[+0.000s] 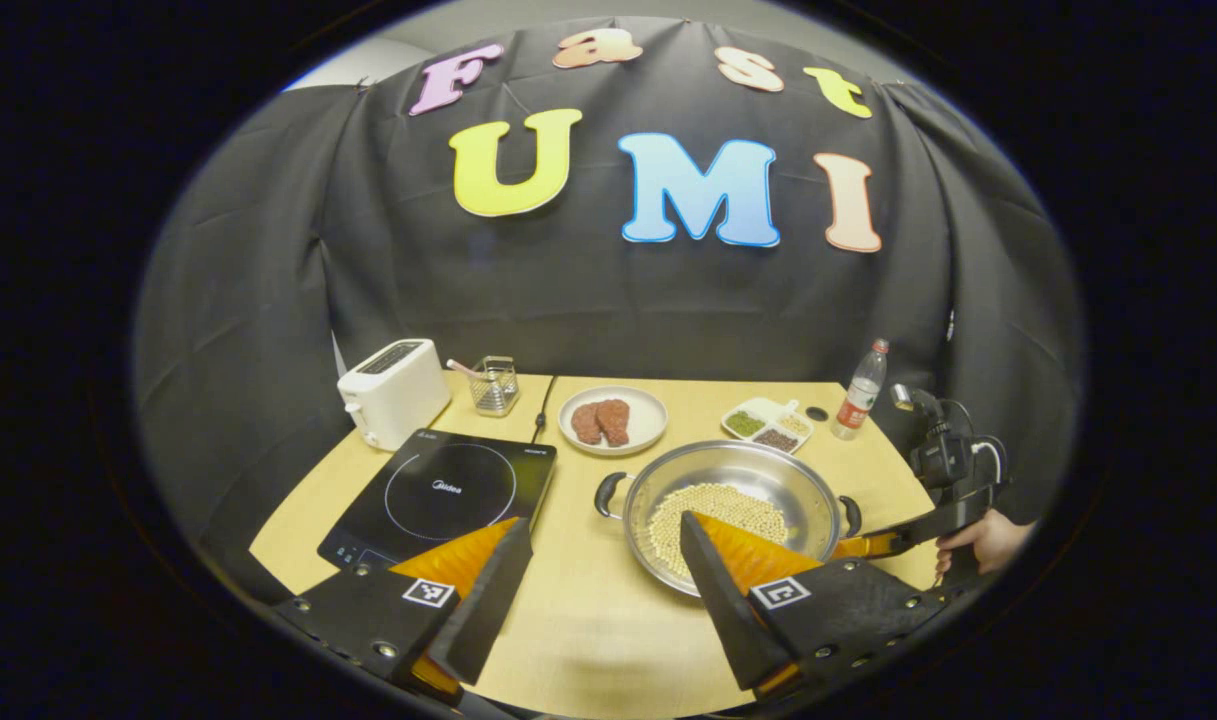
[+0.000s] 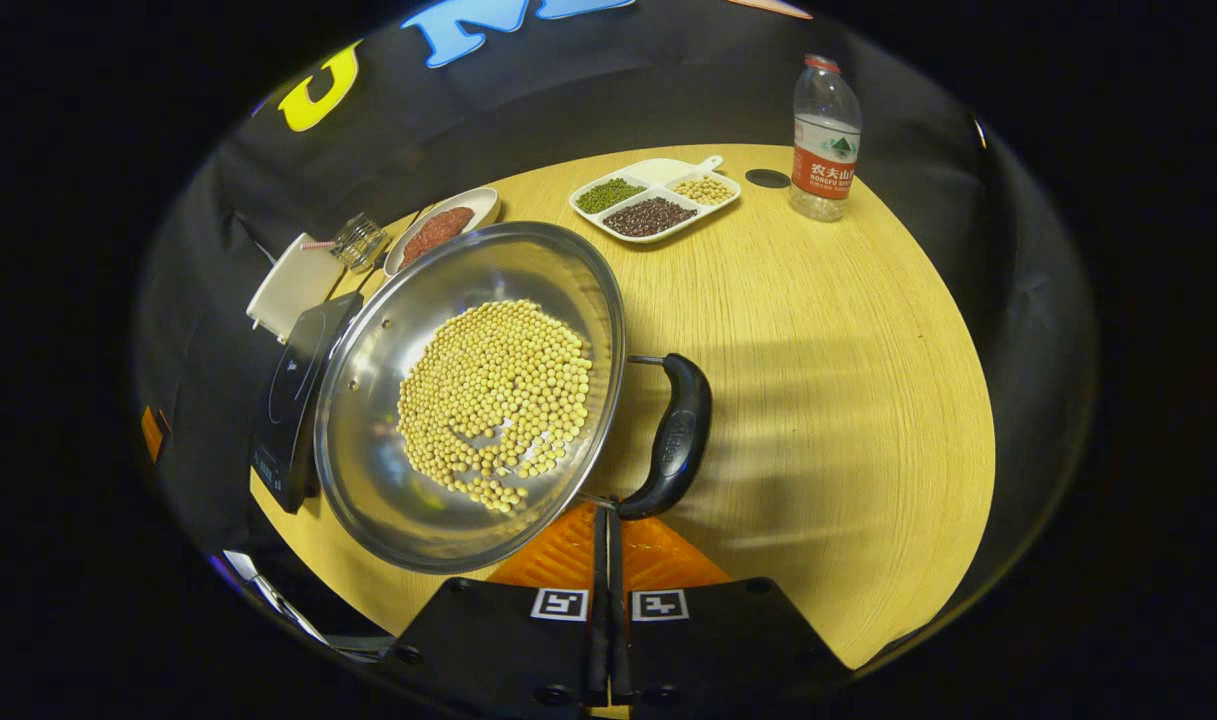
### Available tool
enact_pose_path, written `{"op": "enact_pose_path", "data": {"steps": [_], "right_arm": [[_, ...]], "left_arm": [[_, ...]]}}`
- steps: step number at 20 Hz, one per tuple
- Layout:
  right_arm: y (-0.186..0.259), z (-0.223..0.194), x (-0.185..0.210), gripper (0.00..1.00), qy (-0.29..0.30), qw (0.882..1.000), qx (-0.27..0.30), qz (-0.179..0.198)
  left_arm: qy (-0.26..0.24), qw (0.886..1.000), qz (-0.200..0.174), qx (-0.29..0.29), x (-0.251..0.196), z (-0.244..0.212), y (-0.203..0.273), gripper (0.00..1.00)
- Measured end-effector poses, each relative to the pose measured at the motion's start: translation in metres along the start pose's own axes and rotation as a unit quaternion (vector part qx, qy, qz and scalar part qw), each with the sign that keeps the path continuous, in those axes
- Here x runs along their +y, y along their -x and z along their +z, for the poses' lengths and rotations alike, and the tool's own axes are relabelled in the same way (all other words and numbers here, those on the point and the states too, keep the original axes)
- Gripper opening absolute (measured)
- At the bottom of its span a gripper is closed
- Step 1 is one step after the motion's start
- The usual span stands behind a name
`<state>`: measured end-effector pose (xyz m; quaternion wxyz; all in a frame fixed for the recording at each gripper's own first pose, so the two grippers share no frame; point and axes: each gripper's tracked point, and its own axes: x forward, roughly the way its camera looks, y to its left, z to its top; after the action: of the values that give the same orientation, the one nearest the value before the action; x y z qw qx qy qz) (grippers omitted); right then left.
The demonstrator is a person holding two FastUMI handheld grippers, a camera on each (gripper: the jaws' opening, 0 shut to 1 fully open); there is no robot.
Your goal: First push the handle of the pot to place it horizontally, then grasp the pot with both hands and set it on the induction cooktop.
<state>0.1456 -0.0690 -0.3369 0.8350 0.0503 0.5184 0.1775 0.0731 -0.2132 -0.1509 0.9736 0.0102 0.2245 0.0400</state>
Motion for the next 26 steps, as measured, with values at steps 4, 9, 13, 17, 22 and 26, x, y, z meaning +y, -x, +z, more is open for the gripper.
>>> {"op": "enact_pose_path", "data": {"steps": [4,9,13,17,22,26], "right_arm": [[-0.005,0.01,-0.004,0.02,-0.01,1.0,-0.016,-0.01],[-0.008,0.023,-0.009,0.02,-0.016,0.998,-0.034,-0.048],[-0.01,0.034,-0.011,0.02,-0.008,0.996,-0.05,-0.075],[0.001,0.033,-0.009,0.02,-0.01,0.994,-0.063,-0.089],[0.028,0.032,-0.004,0.38,-0.018,0.993,-0.084,-0.084],[0.051,0.045,0.004,0.99,-0.04,0.991,-0.108,-0.071]], "left_arm": [[0.016,1.0,0.003,-0.006,-0.003,0.004,0.004,0.92],[0.026,1.0,-0.013,0.002,-0.001,-0.008,-0.001,0.89],[0.037,0.999,-0.021,0.006,0.017,-0.013,-0.008,0.92],[0.04,0.999,-0.026,0.008,0.043,-0.014,-0.02,0.92],[0.038,0.997,-0.064,0.031,0.056,-0.015,-0.051,0.89],[0.031,0.994,-0.093,0.053,0.05,-0.02,-0.077,0.92]]}}
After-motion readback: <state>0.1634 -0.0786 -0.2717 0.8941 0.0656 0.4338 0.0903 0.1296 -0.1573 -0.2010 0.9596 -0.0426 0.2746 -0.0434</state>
